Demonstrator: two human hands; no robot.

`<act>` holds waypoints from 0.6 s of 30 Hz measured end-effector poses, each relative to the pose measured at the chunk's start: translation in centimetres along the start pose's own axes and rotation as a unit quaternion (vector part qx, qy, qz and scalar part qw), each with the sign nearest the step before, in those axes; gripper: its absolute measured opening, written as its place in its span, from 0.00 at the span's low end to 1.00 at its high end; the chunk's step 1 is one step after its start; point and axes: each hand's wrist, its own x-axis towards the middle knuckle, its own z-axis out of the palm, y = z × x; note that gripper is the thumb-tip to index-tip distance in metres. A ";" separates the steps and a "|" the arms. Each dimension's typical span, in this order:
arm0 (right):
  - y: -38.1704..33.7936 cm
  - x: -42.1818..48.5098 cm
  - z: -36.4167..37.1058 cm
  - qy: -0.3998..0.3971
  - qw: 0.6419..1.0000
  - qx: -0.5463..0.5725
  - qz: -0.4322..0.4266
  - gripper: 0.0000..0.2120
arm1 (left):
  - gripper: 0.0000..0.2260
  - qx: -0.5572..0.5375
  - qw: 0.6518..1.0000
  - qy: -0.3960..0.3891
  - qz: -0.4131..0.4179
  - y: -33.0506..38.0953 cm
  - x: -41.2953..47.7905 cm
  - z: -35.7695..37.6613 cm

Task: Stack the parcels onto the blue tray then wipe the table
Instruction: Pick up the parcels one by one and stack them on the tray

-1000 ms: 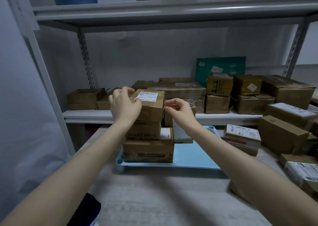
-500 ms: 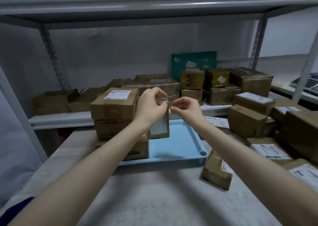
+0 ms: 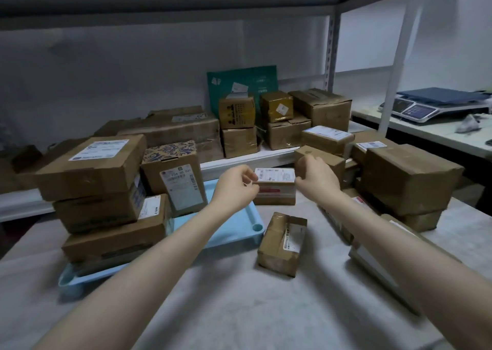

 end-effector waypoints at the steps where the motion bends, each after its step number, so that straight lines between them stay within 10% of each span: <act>1: 0.7 0.0 -0.1 -0.001 1.000 -0.026 0.005 0.18 | 0.05 0.008 1.000 -0.020 -0.010 -0.1 0.0 0.7; 8: 4.2 0.8 0.4 0.007 0.989 -0.143 0.047 0.29 | 0.17 0.116 0.974 -0.189 -0.052 -0.1 -0.9 4.8; 18: 7.9 6.4 1.2 -0.011 0.982 -0.047 0.183 0.39 | 0.36 0.253 0.939 -0.232 -0.033 -0.4 0.0 9.4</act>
